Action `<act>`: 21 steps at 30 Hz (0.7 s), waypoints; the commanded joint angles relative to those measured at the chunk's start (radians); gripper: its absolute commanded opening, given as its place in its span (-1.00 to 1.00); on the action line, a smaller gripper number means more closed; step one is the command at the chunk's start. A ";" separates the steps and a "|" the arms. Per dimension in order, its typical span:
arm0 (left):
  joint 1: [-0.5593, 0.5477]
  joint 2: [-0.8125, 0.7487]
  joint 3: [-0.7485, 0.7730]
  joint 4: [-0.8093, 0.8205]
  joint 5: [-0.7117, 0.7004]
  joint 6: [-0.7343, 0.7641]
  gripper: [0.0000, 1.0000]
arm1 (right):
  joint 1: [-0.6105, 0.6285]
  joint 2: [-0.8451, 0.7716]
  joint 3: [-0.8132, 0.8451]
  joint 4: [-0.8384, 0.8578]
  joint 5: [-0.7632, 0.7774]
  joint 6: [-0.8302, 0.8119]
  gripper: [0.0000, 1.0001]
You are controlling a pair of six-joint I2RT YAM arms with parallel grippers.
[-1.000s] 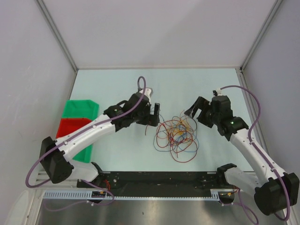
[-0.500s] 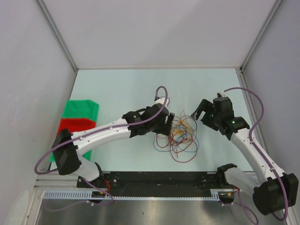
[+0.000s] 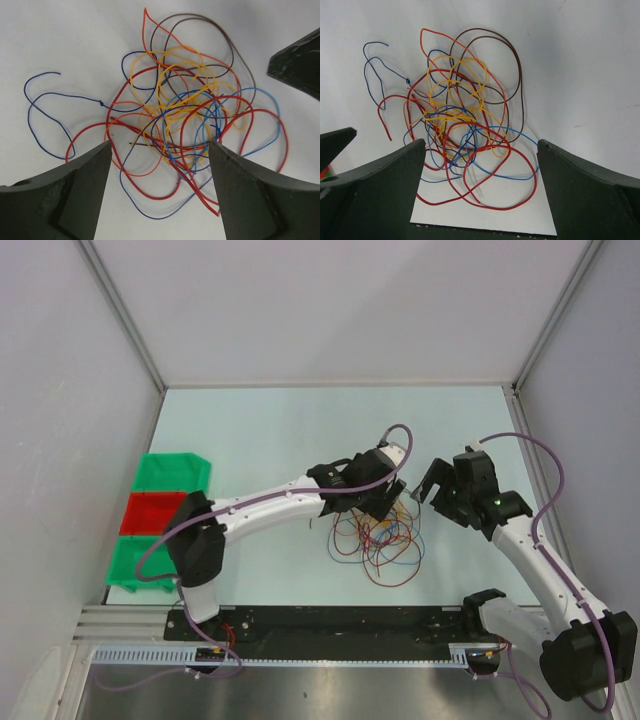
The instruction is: Untangle the cables
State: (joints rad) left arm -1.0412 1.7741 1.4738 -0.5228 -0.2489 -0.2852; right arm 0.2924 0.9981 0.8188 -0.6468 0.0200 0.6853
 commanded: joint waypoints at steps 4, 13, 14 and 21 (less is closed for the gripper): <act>0.004 0.082 0.065 0.023 0.062 0.167 0.66 | 0.004 0.027 0.000 0.018 0.001 0.002 0.95; 0.006 0.159 0.092 0.075 0.146 0.199 0.65 | 0.001 0.063 -0.004 0.047 -0.009 -0.020 0.95; 0.006 0.163 0.095 0.078 0.149 0.202 0.64 | -0.001 0.065 -0.007 0.053 -0.009 -0.020 0.95; 0.007 0.206 0.132 0.087 0.157 0.224 0.57 | -0.022 0.092 -0.006 0.065 -0.046 -0.044 0.95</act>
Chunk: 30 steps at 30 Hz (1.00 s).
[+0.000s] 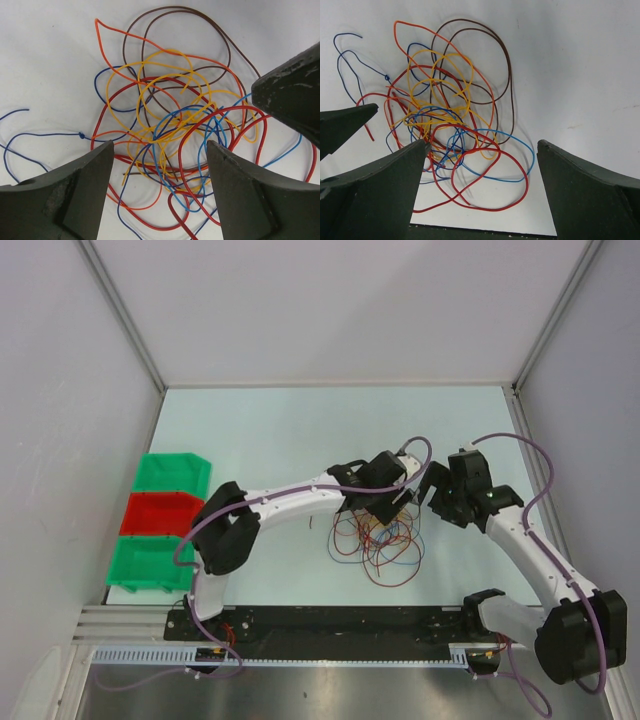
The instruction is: Untangle the cables
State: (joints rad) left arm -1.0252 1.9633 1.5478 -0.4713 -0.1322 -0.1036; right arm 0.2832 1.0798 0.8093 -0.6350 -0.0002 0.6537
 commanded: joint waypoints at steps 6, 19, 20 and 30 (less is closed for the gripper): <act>-0.010 0.028 0.070 0.045 0.034 0.051 0.40 | -0.035 -0.006 0.001 0.044 -0.034 -0.029 0.95; -0.009 0.062 0.101 0.036 0.037 0.051 -0.07 | -0.073 -0.011 -0.024 0.054 -0.069 -0.054 0.95; -0.010 0.063 0.106 0.034 0.037 0.051 -0.12 | -0.076 -0.012 -0.022 0.054 -0.069 -0.054 0.95; -0.009 0.062 0.146 0.011 0.011 0.042 -0.99 | -0.087 -0.012 -0.039 0.054 -0.081 -0.058 0.95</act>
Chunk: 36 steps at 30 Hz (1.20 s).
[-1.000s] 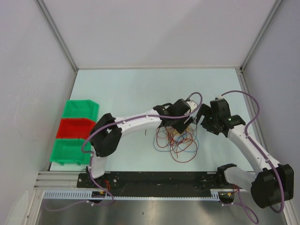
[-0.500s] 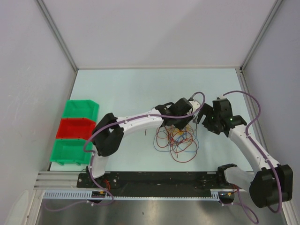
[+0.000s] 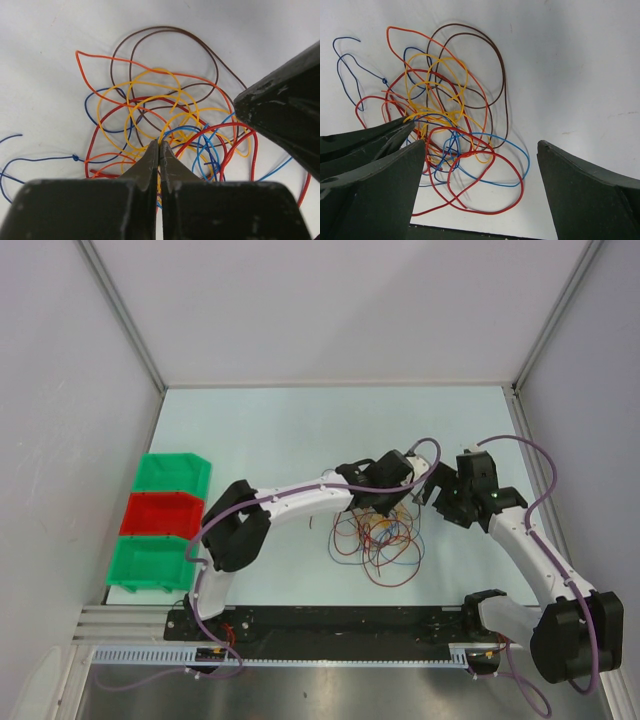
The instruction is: Untangle the cables
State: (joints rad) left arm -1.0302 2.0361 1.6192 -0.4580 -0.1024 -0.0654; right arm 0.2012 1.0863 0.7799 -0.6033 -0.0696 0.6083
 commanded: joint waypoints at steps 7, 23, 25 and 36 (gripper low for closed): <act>0.002 -0.080 0.301 -0.180 -0.149 0.013 -0.99 | -0.009 -0.028 -0.010 0.025 -0.024 -0.012 0.95; 0.025 -0.370 0.754 -0.245 -0.243 0.062 -0.99 | -0.011 -0.042 -0.010 0.037 -0.065 0.007 0.95; 0.025 -0.434 0.726 -0.200 -0.243 0.062 -0.99 | -0.011 -0.052 -0.010 0.039 -0.068 0.007 0.95; 0.025 -0.617 0.592 0.010 -0.141 0.156 -0.99 | -0.019 -0.176 -0.008 0.180 -0.278 0.021 0.96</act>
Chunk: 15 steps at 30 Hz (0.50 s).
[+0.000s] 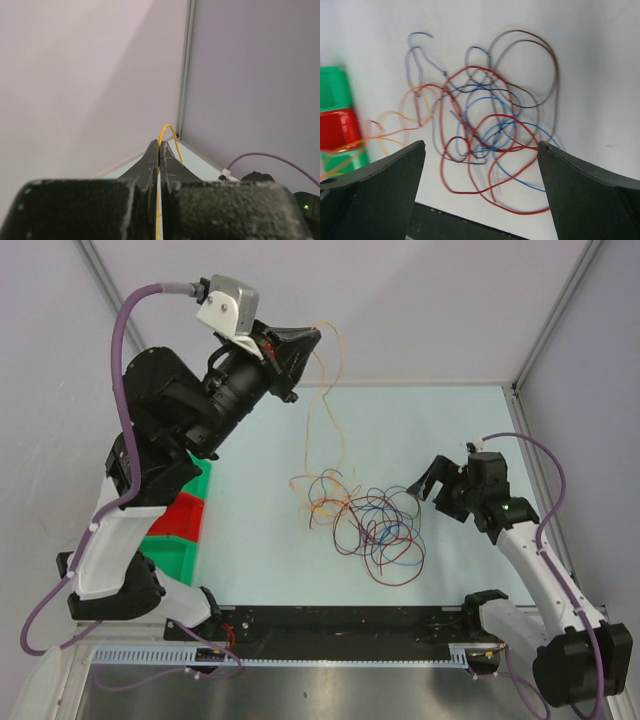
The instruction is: Untangle the cables
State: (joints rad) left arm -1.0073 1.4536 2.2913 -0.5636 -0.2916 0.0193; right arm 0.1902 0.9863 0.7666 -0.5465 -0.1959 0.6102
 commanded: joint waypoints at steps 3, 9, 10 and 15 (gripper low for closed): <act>0.013 -0.073 -0.272 0.215 -0.004 0.087 -0.99 | -0.006 -0.145 0.005 0.215 -0.255 0.060 0.98; 0.029 -0.071 -0.383 0.221 0.074 0.002 -0.99 | 0.031 -0.224 0.005 0.353 -0.344 0.105 0.99; 0.029 -0.070 -0.372 0.237 0.072 0.007 -0.99 | 0.038 -0.224 0.005 0.364 -0.346 0.114 0.98; 0.035 -0.048 -0.297 0.238 0.097 0.014 -0.99 | 0.113 -0.178 0.003 0.385 -0.303 0.118 0.91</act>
State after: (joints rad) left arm -0.9806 1.4364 1.9160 -0.4126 -0.2379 0.0433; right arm 0.2539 0.7769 0.7658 -0.2314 -0.4919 0.7078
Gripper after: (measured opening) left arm 0.010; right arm 0.969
